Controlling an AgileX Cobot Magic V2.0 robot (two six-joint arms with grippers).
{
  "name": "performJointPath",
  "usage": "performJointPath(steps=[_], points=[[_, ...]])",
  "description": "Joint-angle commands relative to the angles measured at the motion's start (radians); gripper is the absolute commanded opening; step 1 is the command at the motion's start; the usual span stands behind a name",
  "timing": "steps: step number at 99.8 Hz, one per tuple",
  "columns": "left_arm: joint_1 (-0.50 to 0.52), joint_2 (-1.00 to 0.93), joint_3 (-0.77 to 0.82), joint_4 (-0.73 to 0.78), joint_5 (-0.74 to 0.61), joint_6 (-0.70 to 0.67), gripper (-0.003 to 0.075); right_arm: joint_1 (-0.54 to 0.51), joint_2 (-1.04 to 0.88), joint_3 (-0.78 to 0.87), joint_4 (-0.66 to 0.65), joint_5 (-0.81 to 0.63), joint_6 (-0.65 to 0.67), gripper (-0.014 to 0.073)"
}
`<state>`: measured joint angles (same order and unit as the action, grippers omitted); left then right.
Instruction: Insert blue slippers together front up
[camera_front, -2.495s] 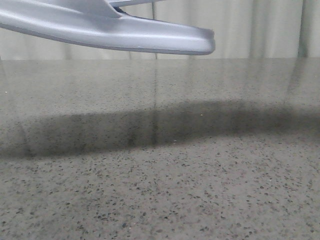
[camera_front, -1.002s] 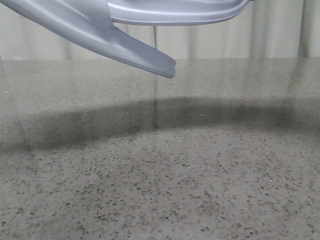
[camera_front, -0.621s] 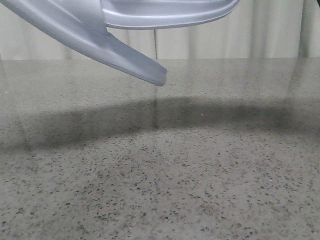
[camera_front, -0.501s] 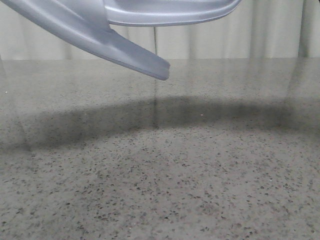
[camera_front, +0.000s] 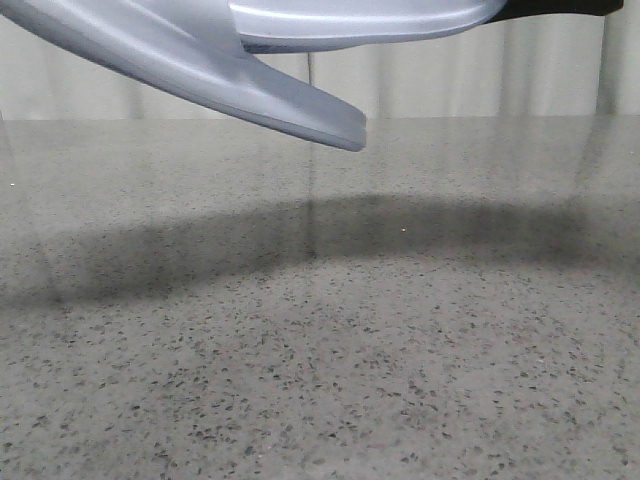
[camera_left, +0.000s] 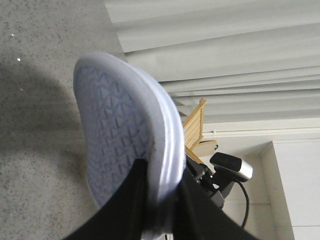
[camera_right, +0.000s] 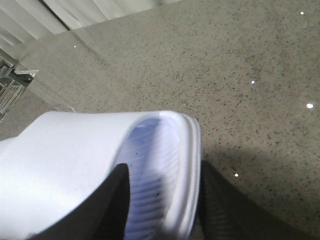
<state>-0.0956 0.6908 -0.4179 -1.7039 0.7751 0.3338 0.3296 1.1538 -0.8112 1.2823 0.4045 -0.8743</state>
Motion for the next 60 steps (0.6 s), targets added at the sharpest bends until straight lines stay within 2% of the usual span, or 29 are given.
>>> performJointPath(steps=[1,17,35,60], points=[[-0.021,0.007,-0.032,-0.060,0.107,-0.015,0.0026,0.025,-0.024,-0.029,0.024,0.121,-0.022,0.0360],[-0.021,0.007,-0.032,-0.043,0.077,-0.015,0.0026,0.025,-0.054,-0.029,-0.023,0.104,-0.022,0.0372],[-0.021,0.007,-0.032,-0.031,0.036,-0.015,0.0026,0.021,-0.127,-0.029,-0.084,0.005,-0.022,0.0372],[-0.021,0.014,-0.032,-0.013,-0.014,-0.015,0.0026,-0.069,-0.253,-0.029,-0.140,-0.031,-0.022,0.0372]])
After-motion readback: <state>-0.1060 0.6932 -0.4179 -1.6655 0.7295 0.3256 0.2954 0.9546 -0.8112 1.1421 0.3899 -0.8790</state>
